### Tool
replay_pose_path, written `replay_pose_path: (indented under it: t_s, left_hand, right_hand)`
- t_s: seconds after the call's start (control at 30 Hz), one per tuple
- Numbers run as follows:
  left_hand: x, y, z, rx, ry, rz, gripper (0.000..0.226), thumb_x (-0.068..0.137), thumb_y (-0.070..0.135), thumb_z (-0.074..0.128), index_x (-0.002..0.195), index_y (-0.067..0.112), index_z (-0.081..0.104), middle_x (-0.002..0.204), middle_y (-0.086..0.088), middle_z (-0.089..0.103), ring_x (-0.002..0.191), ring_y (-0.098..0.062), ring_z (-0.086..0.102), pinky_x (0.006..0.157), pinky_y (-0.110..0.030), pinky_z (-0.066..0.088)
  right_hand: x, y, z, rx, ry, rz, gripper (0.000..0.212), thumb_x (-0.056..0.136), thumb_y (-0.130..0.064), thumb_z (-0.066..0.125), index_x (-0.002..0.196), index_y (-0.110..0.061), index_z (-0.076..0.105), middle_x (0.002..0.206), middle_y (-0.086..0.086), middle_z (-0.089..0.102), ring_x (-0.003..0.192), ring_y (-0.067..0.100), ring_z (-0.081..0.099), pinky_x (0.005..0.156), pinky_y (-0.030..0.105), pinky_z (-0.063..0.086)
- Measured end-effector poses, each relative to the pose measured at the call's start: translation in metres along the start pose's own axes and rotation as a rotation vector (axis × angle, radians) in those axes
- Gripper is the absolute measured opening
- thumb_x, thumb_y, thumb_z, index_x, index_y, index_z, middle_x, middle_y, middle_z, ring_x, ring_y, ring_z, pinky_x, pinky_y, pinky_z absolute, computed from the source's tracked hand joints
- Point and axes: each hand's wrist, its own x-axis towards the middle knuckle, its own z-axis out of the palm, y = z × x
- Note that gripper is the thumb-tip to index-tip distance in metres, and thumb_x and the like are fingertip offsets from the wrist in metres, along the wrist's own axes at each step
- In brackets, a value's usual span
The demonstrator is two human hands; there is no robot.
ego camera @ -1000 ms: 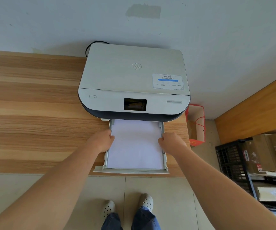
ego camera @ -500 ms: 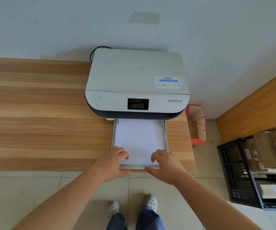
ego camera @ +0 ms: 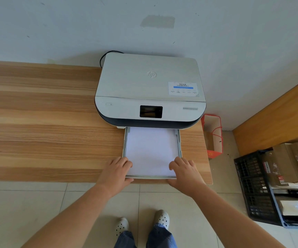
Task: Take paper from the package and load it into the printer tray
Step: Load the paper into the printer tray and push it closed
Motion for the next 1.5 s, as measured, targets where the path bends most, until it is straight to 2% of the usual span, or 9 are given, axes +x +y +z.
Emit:
replay_pose_path:
  t_s: [0.2,0.4,0.6,0.83,1.03,1.17,1.37,1.5]
  left_hand:
    - [0.004,0.000,-0.001,-0.021,0.009,-0.051,0.046,0.069,0.047,0.076,0.105,0.022,0.059,0.105,0.007,0.058,0.099,-0.018,0.056,0.083,-0.036,0.047]
    - [0.009,0.001,-0.005,-0.011,0.035,-0.078,0.061,0.065,0.046,0.081,0.115,0.020,0.059,0.121,0.003,0.057,0.108,-0.020,0.056,0.085,-0.038,0.048]
    - [0.025,-0.002,-0.010,0.023,0.065,-0.113,0.065,0.067,0.047,0.080,0.120,0.017,0.059,0.131,-0.003,0.055,0.118,-0.026,0.053,0.090,-0.044,0.048]
    - [0.045,-0.006,-0.019,0.078,0.077,-0.102,0.061,0.068,0.048,0.078,0.115,0.014,0.061,0.120,0.001,0.056,0.111,-0.021,0.053,0.090,-0.039,0.046]
    - [0.058,-0.010,-0.025,0.089,0.098,-0.120,0.063,0.066,0.045,0.081,0.116,0.012,0.060,0.119,-0.003,0.057,0.111,-0.024,0.053,0.091,-0.041,0.046]
    - [0.069,-0.012,-0.030,0.127,0.097,-0.126,0.065,0.065,0.044,0.081,0.117,0.011,0.059,0.121,-0.005,0.056,0.112,-0.026,0.052,0.091,-0.041,0.045]
    - [0.080,-0.016,-0.032,0.192,0.109,-0.118,0.072,0.068,0.040,0.081,0.127,0.010,0.053,0.135,-0.011,0.048,0.125,-0.031,0.044,0.102,-0.046,0.040]
    - [0.090,-0.017,-0.032,0.221,0.108,-0.103,0.085,0.071,0.040,0.078,0.141,0.009,0.042,0.154,-0.014,0.029,0.141,-0.036,0.027,0.114,-0.052,0.026]
  right_hand:
    - [0.005,0.002,-0.005,0.000,0.013,0.022,0.049,0.082,-0.055,0.058,0.121,-0.028,0.048,0.120,-0.007,0.046,0.114,0.017,0.043,0.103,0.033,0.029]
    - [0.011,0.004,-0.006,-0.070,0.055,0.025,0.067,0.078,-0.056,0.059,0.135,-0.029,0.036,0.137,0.001,0.036,0.121,0.023,0.039,0.105,0.039,0.031]
    - [0.029,0.005,-0.015,-0.072,0.072,0.042,0.072,0.080,-0.056,0.059,0.140,-0.031,0.028,0.145,0.003,0.028,0.131,0.026,0.033,0.109,0.043,0.027]
    - [0.045,0.009,-0.022,-0.091,0.097,0.032,0.071,0.081,-0.052,0.061,0.141,-0.030,0.028,0.142,0.002,0.030,0.127,0.025,0.035,0.109,0.041,0.025]
    - [0.057,0.010,-0.026,-0.068,0.152,0.058,0.060,0.080,-0.047,0.063,0.131,-0.026,0.040,0.134,0.002,0.038,0.120,0.025,0.040,0.105,0.040,0.029]
    - [0.066,0.011,-0.030,-0.087,0.167,0.061,0.060,0.079,-0.043,0.065,0.130,-0.025,0.040,0.134,0.003,0.037,0.119,0.025,0.040,0.105,0.041,0.030]
    - [0.082,0.013,-0.034,-0.152,0.209,0.028,0.059,0.073,-0.039,0.071,0.124,-0.023,0.045,0.133,0.008,0.041,0.117,0.031,0.044,0.101,0.044,0.036]
    - [0.089,0.017,-0.038,-0.168,0.231,0.037,0.071,0.069,-0.039,0.076,0.130,-0.024,0.043,0.145,0.012,0.035,0.131,0.034,0.033,0.107,0.049,0.032]
